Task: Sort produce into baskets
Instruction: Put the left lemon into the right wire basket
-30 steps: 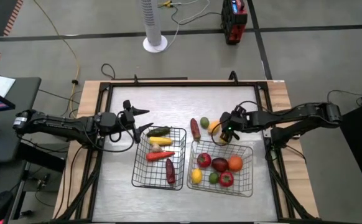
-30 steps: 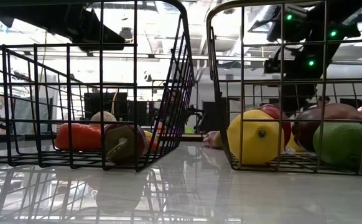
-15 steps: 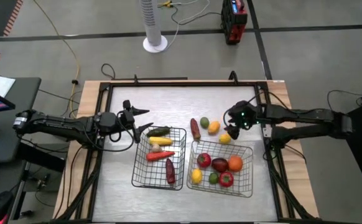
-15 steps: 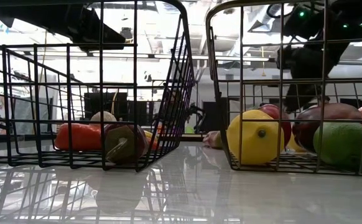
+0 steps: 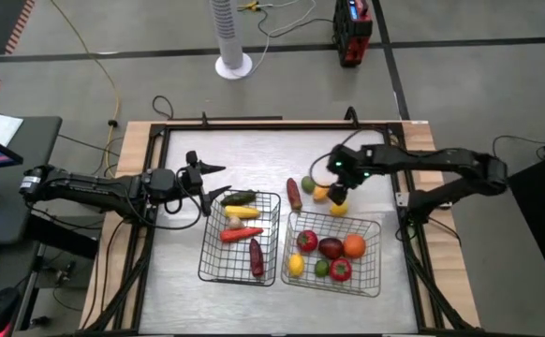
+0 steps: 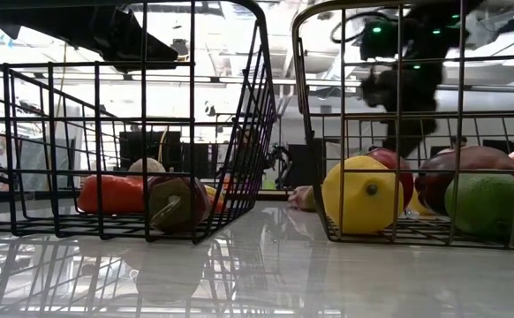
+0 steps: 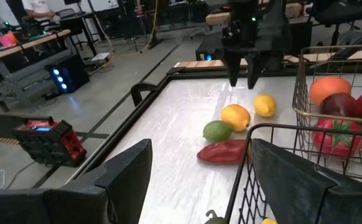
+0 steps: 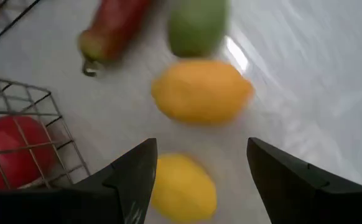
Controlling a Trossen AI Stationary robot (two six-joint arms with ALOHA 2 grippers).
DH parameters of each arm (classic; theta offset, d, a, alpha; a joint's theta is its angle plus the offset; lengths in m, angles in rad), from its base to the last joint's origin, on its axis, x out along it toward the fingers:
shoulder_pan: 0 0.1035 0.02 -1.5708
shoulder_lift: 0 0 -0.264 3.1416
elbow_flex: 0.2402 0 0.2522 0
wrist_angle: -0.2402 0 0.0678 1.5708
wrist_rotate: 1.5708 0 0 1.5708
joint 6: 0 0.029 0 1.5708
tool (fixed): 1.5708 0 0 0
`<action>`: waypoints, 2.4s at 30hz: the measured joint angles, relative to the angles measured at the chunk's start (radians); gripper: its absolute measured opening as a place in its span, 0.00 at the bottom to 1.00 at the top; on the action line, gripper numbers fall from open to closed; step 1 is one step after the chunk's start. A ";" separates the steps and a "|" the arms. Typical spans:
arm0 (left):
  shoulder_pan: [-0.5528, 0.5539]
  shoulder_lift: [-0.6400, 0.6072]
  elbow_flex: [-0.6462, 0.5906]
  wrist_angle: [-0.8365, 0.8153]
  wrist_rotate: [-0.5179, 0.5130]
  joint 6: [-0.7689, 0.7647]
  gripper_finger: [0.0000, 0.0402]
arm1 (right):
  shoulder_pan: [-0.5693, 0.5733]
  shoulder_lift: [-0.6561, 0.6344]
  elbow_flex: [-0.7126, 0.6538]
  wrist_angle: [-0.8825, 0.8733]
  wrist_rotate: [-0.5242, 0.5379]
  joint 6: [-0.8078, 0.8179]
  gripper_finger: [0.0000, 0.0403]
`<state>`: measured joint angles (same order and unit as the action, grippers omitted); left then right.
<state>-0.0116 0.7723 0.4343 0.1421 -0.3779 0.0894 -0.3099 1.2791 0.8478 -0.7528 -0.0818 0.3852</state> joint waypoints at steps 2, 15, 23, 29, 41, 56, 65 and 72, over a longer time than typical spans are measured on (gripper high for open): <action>0.000 0.000 0.000 0.000 0.000 0.000 0.65 | 0.007 0.058 0.046 0.008 0.000 -0.097 0.69; 0.000 0.000 0.000 -0.002 0.002 0.006 0.65 | 0.006 0.269 0.209 -0.062 0.035 -0.837 0.69; 0.000 0.000 0.000 -0.015 0.002 0.004 0.65 | 0.039 0.295 0.209 -0.064 0.116 -1.162 0.69; 0.000 0.000 0.000 -0.021 0.000 0.004 0.65 | 0.077 0.294 0.209 -0.055 0.136 -1.136 0.69; 0.000 0.000 0.000 -0.027 -0.001 0.003 0.65 | 0.087 0.298 0.179 -0.003 0.106 -1.117 0.69; 0.000 0.000 0.000 -0.034 0.003 0.004 0.65 | 0.075 0.300 0.057 0.080 0.137 -1.228 0.68; 0.000 0.000 0.000 -0.036 0.002 0.004 0.65 | 0.044 0.300 0.062 0.082 0.136 -1.167 0.54; 0.000 0.000 0.000 -0.039 0.002 0.004 0.65 | 0.036 0.296 0.142 0.079 0.135 -0.998 0.55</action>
<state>-0.0116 0.7723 0.4343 0.1036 -0.3756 0.0933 -0.2740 1.5753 0.9898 -0.6736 0.0528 -0.6126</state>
